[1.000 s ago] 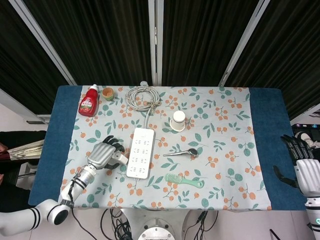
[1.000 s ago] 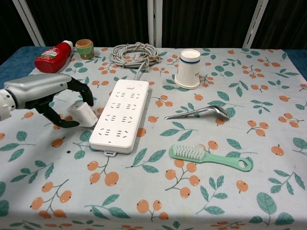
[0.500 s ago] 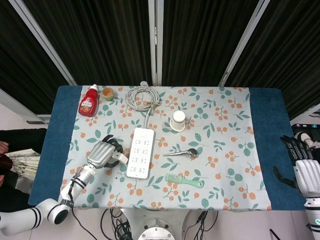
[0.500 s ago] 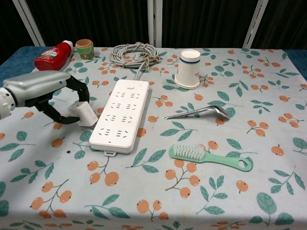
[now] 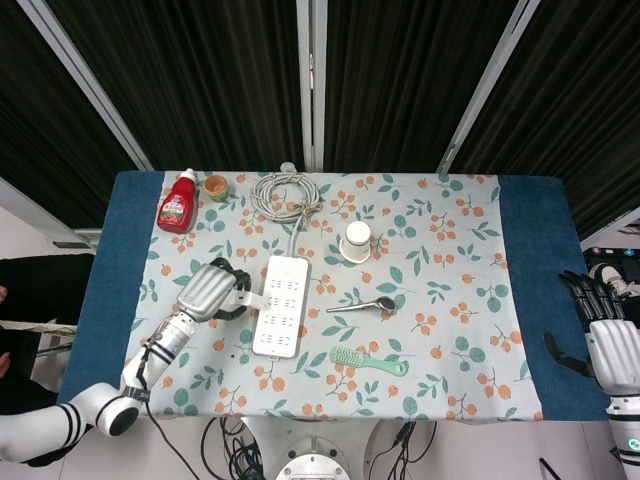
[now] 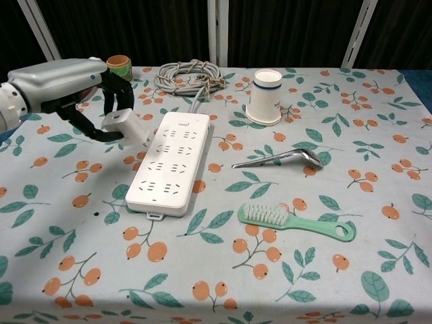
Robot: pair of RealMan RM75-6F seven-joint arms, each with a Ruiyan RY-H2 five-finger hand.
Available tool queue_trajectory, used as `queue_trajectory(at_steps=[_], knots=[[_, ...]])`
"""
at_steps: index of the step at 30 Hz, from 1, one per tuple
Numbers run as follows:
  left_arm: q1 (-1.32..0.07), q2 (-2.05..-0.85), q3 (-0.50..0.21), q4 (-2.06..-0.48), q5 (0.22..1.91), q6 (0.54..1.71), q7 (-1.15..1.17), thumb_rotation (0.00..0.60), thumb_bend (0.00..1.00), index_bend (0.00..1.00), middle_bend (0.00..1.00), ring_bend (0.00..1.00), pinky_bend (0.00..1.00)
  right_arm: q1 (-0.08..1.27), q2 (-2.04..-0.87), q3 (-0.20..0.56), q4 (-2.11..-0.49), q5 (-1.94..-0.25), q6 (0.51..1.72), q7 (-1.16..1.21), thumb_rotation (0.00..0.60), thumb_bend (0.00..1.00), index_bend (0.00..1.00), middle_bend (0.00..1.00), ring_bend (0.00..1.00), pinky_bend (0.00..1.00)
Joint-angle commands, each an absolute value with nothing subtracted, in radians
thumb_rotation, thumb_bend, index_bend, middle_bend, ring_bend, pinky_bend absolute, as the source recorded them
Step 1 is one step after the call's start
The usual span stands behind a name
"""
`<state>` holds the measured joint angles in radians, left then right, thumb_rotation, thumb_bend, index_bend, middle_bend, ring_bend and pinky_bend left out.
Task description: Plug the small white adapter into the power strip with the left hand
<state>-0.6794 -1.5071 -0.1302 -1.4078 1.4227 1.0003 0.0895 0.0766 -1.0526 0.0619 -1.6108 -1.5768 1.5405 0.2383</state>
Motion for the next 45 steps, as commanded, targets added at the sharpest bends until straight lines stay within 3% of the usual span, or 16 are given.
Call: queue_trajectory(at_steps=[1, 10, 20, 45], knots=[[-0.743, -1.463, -0.182, -1.508, 1.329, 0.919, 0.251, 0.6, 0.39, 0.65, 0.72, 0.53, 0.3, 0.074, -1.052, 0.061, -1.61, -1.577, 1.543, 0.238, 0.6, 0.28, 0.04, 0.07, 0.0, 0.0], [-0.832, -1.491, -0.202, -1.569, 1.093, 0.854, 0.542, 0.6, 0.4, 0.66, 0.73, 0.55, 0.3, 0.07, -1.047, 0.06, -1.609, -1.573, 1.545, 0.243, 0.6, 0.28, 0.04, 0.07, 0.0, 0.0], [-0.895, -1.481, -0.183, -1.619, 0.936, 0.843, 0.657, 0.6, 0.4, 0.66, 0.73, 0.55, 0.29, 0.071, -1.053, 0.061, -1.6, -1.569, 1.54, 0.25, 0.6, 0.28, 0.04, 0.07, 0.0, 0.0], [-0.966, -1.496, -0.136, -1.626, 0.823, 0.911, 0.695, 0.6, 0.4, 0.66, 0.73, 0.56, 0.29, 0.065, -1.051, 0.06, -1.599, -1.567, 1.544, 0.251, 0.6, 0.28, 0.04, 0.07, 0.0, 0.0]])
